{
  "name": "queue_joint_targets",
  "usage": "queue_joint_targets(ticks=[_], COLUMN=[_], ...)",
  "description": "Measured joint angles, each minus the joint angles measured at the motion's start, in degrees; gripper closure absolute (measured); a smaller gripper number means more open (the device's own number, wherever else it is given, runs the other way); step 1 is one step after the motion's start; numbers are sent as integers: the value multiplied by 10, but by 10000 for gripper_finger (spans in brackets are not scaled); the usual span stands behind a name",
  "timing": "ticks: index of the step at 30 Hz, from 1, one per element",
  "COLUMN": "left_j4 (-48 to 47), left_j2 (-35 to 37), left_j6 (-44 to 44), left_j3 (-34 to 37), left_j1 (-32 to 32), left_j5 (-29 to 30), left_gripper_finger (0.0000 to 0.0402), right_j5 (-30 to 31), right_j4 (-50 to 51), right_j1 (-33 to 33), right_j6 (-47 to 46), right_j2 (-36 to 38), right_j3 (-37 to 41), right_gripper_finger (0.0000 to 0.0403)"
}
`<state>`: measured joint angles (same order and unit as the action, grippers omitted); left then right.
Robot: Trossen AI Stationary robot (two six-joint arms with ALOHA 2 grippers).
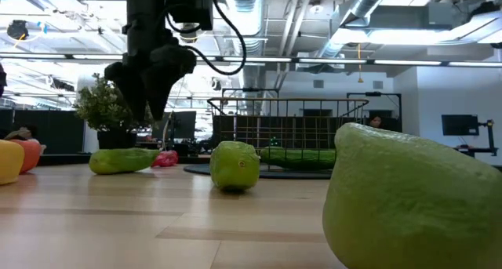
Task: Build produce basket
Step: Put the top cucumber into the wire basket
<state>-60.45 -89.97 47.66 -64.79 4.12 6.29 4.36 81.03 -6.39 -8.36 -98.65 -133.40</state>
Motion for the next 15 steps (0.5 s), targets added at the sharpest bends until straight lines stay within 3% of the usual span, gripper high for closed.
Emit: queue_joint_targets(ticks=[6,15], left_j4=[-34,42], left_j2=[-3,-2], left_j6=[12,35], left_j3=[20,84], left_j1=[5,5], left_j5=[2,-19], left_gripper_finger=[161,162], right_j5=[0,0], right_j4=[0,0], right_j1=[0,0], right_j6=[0,0], right_j2=[0,0], right_j3=[0,0], right_gripper_finger=[220,227])
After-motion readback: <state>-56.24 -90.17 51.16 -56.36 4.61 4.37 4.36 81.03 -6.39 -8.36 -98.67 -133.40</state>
